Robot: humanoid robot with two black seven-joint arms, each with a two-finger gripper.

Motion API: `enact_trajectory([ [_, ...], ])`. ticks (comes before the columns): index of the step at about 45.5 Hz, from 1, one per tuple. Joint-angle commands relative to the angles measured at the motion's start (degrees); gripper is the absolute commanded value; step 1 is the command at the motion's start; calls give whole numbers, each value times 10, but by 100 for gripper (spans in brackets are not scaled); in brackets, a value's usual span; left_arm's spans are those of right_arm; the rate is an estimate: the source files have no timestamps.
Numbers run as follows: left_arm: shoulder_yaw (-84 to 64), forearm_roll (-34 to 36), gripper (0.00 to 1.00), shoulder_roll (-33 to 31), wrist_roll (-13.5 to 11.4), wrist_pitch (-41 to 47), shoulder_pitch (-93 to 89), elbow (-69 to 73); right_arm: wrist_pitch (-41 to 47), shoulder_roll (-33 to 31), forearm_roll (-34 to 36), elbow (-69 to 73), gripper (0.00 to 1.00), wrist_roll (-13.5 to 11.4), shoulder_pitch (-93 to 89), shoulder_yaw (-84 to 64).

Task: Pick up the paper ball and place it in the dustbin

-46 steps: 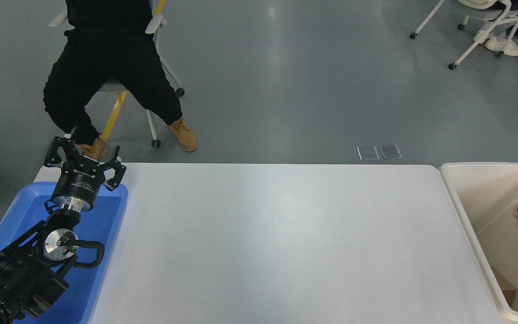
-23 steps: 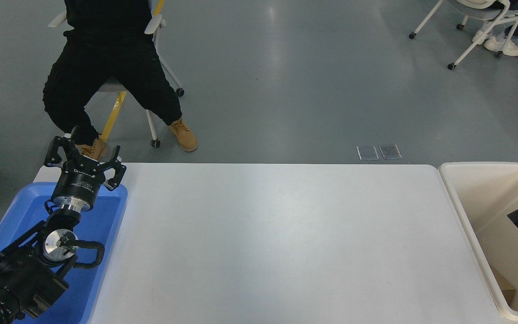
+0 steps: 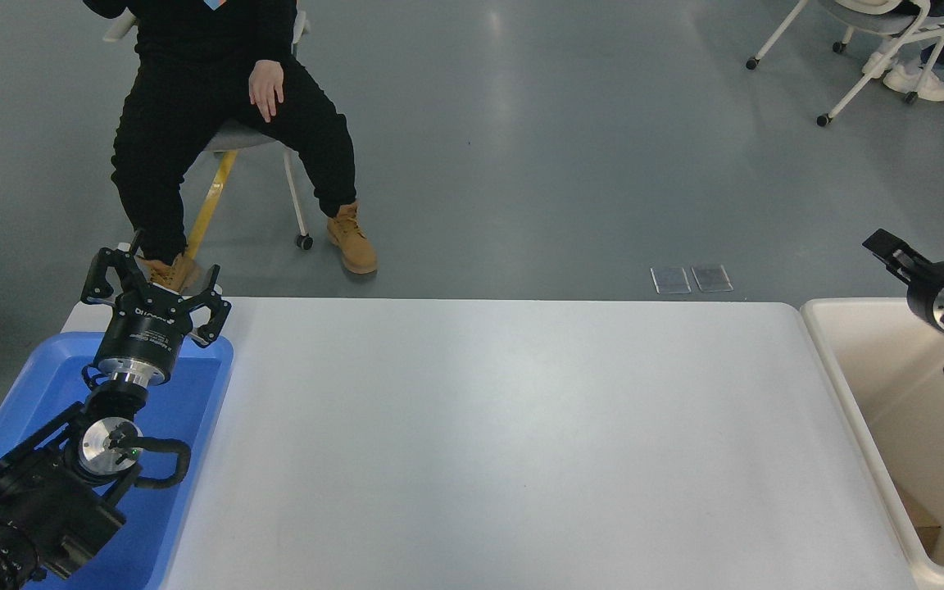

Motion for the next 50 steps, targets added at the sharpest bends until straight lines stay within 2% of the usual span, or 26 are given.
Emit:
enact_trajectory([
  [1,0,1,99,0,0,0,1,0,136,19,-43,87,100,-1,175,-51],
  [6,0,1,99,0,0,0,1,0,185,16,-78,156,100,-1,239,-59],
  [12,0,1,99,0,0,1,1,0,195,15,-111,311,100,-4,334,-116],
  [22,0,1,99,0,0,2,1,0,196,44,-110,543,100,-41,485,-174],
  [35,0,1,99,0,0,2,1,0,269,71,-109,657,100,-43,611,-182],
  [50,0,1,99,0,0,3,1,0,288,99,-110,662,100,-43,618,-184],
])
